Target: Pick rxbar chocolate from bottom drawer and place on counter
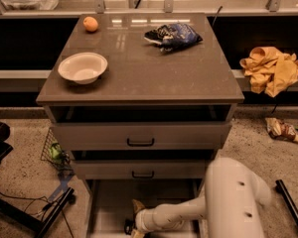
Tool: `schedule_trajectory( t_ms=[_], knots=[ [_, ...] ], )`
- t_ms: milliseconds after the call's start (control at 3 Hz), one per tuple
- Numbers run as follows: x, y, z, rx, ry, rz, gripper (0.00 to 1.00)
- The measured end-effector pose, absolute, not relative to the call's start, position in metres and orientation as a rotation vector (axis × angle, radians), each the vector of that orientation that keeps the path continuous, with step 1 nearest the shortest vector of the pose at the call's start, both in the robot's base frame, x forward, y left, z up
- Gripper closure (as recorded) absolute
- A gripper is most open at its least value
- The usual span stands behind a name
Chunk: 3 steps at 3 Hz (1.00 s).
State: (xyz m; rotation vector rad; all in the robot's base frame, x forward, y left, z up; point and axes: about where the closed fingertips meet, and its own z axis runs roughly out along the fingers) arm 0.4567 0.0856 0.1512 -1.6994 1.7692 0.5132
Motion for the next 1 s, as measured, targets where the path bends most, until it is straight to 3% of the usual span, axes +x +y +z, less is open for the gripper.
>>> schedule_trajectory(
  t_ms=[1000],
  knots=[
    [0.460,0.064,0.143,-1.917,1.784,0.366,0.00]
  ],
)
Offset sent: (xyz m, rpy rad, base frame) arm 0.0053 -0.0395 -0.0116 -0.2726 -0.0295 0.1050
